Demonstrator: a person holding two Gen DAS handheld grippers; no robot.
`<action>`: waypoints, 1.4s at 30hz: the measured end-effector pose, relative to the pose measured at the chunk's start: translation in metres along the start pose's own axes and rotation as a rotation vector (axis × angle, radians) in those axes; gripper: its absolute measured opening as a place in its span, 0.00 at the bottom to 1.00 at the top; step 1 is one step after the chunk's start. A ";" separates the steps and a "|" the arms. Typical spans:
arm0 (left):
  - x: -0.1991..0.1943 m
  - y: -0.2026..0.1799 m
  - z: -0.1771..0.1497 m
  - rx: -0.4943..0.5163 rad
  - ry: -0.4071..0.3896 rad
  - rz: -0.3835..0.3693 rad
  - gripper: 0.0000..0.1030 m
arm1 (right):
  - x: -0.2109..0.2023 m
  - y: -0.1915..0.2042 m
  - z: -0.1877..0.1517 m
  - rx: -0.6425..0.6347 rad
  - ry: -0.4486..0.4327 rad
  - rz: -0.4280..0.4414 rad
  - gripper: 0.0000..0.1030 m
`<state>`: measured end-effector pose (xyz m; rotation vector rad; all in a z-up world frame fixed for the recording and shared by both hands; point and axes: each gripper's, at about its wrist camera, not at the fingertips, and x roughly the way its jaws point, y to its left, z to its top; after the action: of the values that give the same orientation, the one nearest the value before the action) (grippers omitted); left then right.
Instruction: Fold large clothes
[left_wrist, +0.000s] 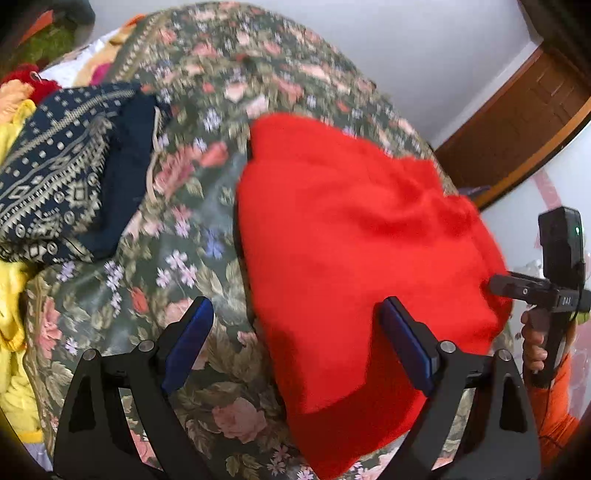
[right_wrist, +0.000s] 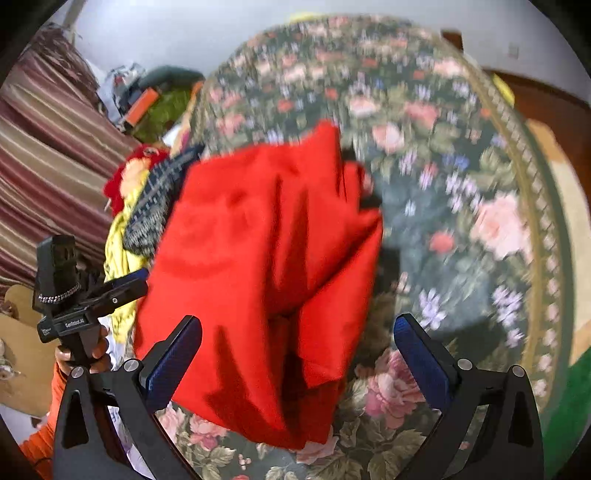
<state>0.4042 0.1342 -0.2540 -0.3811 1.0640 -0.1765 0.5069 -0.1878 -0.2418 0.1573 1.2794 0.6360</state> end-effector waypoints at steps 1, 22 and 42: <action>0.003 0.001 0.000 -0.008 0.006 -0.013 0.90 | 0.007 -0.004 0.000 0.019 0.020 0.005 1.00; 0.025 0.019 0.020 -0.172 -0.018 -0.309 0.40 | 0.024 0.027 0.030 -0.019 -0.012 0.158 0.27; -0.187 0.117 0.072 -0.113 -0.416 -0.172 0.36 | 0.027 0.256 0.104 -0.267 -0.205 0.233 0.25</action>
<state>0.3730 0.3180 -0.1151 -0.5845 0.6319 -0.1811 0.5161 0.0607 -0.1180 0.1478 0.9752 0.9597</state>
